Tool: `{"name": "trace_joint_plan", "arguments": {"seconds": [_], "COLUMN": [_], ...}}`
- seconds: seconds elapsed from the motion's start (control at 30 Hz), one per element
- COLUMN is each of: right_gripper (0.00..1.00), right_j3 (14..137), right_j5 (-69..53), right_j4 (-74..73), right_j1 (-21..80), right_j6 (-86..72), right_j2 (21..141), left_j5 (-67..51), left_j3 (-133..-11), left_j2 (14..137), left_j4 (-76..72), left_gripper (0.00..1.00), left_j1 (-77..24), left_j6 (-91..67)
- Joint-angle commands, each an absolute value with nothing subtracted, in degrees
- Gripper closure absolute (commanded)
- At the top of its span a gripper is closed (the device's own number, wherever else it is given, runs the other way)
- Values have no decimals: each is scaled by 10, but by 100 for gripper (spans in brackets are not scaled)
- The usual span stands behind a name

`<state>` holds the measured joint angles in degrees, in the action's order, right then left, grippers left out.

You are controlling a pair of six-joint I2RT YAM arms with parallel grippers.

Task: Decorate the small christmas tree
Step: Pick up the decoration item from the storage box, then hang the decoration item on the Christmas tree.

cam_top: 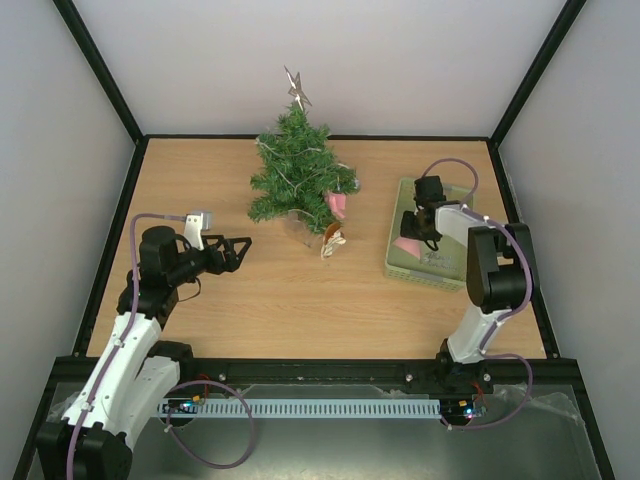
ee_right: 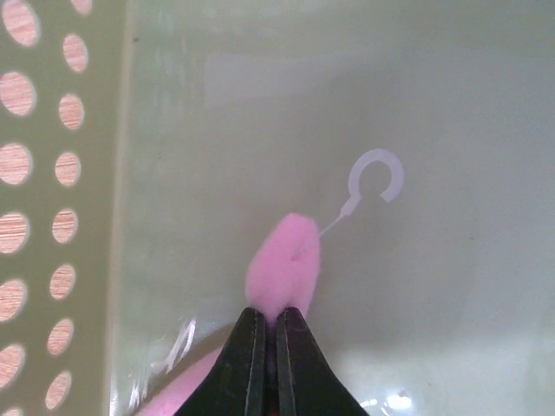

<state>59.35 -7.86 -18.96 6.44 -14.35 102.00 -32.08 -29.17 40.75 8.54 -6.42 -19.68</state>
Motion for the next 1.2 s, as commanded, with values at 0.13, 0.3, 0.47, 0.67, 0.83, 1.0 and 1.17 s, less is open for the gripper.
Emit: {"name": "trace_joint_plan", "arguments": {"seconds": [0.13, 0.3, 0.47, 0.67, 0.83, 1.0, 1.17], "right_gripper": [98, 98, 98, 98, 98, 98, 98], "right_j3": [590, 607, 619, 637, 648, 615, 591], "right_j5": [-29, -30, -33, -119, -288, -501, -665], "right_j4": [-193, -217, -227, -228, -215, -121, 13], "right_j1": [66, 70, 93, 134, 157, 174, 175], "right_j6": [-147, -140, -123, -65, -7, 7, -82], "right_j2": [944, 931, 851, 746, 678, 621, 620], "left_j5": [-323, -321, -318, -389, -420, -433, -418], "left_j3": [-290, -290, -292, -287, -290, -292, -292], "left_j2": [415, 411, 413, 405, 388, 373, 364], "left_j4": [76, 79, 80, 42, 25, 6, 19], "left_gripper": [1, 1, 0, 0, 0, 0, 1], "left_j1": [-63, -62, -62, -65, -92, -121, -129], "left_j6": [-192, -192, -195, -200, -199, -190, -176]}}
